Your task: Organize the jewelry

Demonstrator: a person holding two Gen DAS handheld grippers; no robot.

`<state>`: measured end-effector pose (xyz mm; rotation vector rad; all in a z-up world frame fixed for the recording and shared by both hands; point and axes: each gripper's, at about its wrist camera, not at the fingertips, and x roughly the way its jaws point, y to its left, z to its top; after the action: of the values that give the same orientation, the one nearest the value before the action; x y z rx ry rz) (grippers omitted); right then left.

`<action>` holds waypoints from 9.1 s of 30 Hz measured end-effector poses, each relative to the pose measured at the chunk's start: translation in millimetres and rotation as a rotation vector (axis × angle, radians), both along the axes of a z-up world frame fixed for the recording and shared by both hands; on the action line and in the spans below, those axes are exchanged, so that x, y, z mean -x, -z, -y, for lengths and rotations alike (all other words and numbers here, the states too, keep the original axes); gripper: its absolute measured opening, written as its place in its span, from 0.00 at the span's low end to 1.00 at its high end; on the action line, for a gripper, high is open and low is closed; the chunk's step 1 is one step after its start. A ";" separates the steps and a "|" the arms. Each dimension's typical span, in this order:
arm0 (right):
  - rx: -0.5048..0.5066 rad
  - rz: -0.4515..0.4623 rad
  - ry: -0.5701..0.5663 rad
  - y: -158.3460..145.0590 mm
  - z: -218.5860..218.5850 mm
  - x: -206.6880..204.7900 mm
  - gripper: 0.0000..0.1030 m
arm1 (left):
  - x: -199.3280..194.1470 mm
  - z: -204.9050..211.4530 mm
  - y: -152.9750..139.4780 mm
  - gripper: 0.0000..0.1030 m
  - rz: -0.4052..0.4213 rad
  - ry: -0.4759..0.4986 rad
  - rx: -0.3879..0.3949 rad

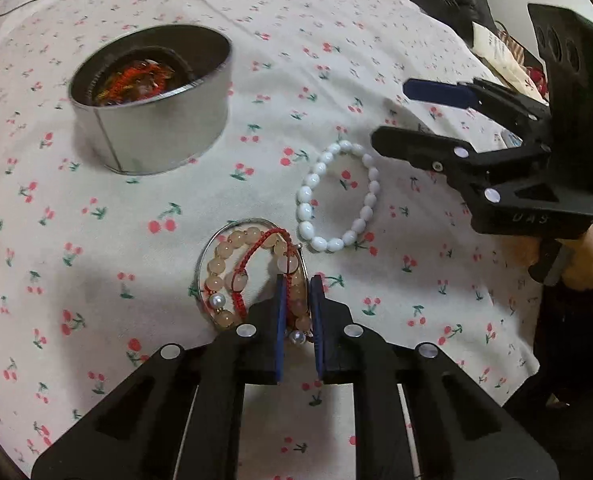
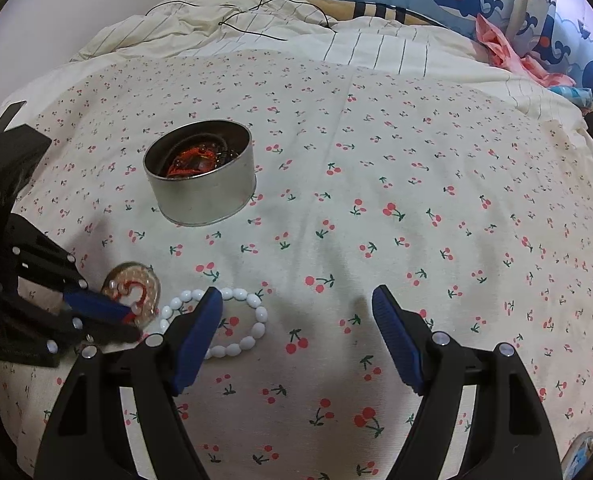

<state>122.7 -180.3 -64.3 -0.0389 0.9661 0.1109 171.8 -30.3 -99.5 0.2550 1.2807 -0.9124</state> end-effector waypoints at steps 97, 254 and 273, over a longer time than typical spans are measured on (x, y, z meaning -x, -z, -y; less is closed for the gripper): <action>-0.482 0.160 0.003 -37.3 25.1 0.7 0.08 | -59.0 -60.2 -29.4 0.22 0.035 -0.334 0.059; -0.471 -0.119 -0.214 22.4 -59.9 -3.2 0.07 | -41.6 -79.2 -30.0 0.80 0.164 -0.428 -0.051; -0.274 -0.167 -0.082 22.7 -10.5 -2.2 0.13 | -4.8 -25.1 -6.3 0.81 0.259 -0.156 -0.204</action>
<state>124.9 -169.8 -87.1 0.1861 1.1087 0.3251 176.6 -5.2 -93.2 0.4138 1.1353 -0.5946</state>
